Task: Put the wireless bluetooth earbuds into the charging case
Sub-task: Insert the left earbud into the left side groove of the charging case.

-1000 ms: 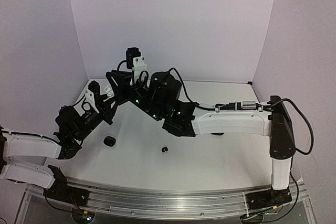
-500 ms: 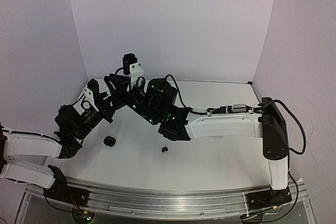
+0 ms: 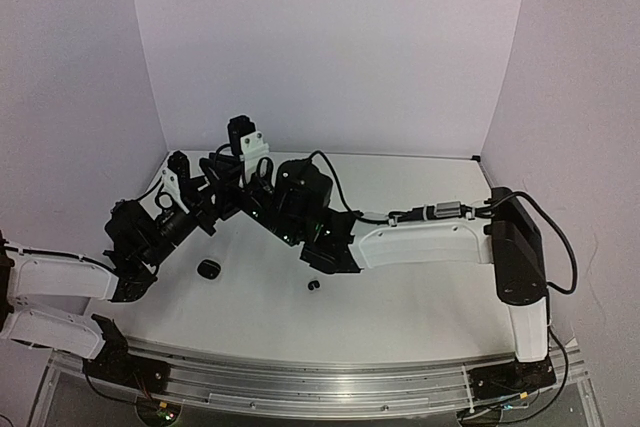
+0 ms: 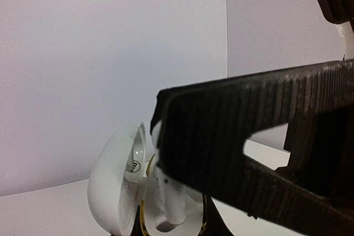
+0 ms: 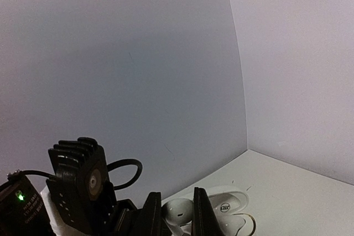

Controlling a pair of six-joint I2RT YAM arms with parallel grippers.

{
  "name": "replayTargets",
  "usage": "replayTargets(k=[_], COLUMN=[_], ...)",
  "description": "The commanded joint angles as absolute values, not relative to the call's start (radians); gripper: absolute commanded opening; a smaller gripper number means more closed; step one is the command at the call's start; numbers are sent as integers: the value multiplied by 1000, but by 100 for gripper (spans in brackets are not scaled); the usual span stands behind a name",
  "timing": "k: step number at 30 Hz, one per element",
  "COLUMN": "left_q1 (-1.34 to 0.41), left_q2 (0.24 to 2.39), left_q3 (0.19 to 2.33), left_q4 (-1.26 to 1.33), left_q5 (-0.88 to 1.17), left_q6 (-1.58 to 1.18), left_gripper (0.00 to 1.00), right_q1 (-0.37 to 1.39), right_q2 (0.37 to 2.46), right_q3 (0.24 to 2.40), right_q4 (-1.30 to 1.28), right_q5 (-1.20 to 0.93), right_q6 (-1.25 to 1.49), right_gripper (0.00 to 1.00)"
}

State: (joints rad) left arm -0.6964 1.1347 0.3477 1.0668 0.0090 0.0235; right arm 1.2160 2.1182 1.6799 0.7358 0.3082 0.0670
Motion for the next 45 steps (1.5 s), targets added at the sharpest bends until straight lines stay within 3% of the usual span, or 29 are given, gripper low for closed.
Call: replayTargets(k=[1, 45], left_q1=[-690, -689], left_q2=[1134, 1110], left_q3=[402, 401], left_q4=[1118, 1170], left_q5=[26, 58], left_q6=[9, -53], left_gripper=[0, 0], right_q1=[1216, 1213], right_q2=[2113, 2129], right_q3=[1660, 1557], right_q4=[758, 844], right_q5=[328, 359], right_q6=[30, -77], right_gripper=[0, 0])
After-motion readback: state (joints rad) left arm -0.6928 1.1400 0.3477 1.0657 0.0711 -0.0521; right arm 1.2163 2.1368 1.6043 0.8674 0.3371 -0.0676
